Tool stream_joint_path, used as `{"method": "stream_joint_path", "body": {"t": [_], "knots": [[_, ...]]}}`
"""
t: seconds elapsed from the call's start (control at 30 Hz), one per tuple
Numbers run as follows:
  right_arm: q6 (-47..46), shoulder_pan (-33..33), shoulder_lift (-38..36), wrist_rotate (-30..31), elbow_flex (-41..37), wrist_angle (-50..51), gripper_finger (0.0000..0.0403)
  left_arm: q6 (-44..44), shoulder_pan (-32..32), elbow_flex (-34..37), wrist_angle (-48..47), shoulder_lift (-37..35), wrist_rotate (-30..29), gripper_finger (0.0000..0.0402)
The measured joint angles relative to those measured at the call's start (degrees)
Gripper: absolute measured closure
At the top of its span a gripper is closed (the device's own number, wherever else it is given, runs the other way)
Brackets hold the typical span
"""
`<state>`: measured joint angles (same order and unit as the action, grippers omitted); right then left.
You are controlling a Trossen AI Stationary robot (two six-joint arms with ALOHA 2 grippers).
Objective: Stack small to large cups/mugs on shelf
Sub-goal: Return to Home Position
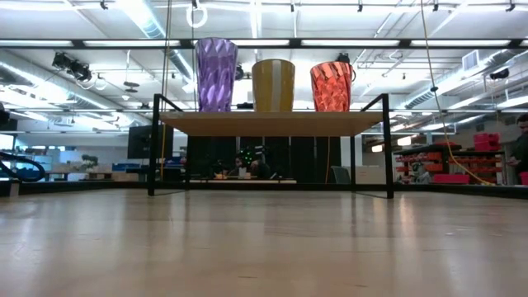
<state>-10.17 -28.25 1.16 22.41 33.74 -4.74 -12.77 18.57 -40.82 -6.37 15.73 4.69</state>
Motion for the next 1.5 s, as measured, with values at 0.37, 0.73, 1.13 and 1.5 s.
{"method": "stream_joint_path", "body": {"t": [0.37,0.73,1.13,1.5], "knots": [[7.40,0.00,-0.05,-0.25,-5.19,-12.48,0.0350,1.56,0.00,-0.02,-4.48,-6.76,-3.55,0.0311],[9.55,0.00,-0.05,0.20,-5.64,-12.87,0.0350,2.14,0.00,-0.07,-6.84,-13.57,-4.69,0.0311],[22.77,3.37,8.33,10.18,-21.25,-41.45,0.0350,1.85,0.00,-0.02,-11.15,-13.51,-6.59,0.0318],[24.64,12.80,13.28,6.23,-24.69,-52.18,0.0350,1.46,0.00,-0.02,-11.29,-13.51,-6.58,0.0311]]}}
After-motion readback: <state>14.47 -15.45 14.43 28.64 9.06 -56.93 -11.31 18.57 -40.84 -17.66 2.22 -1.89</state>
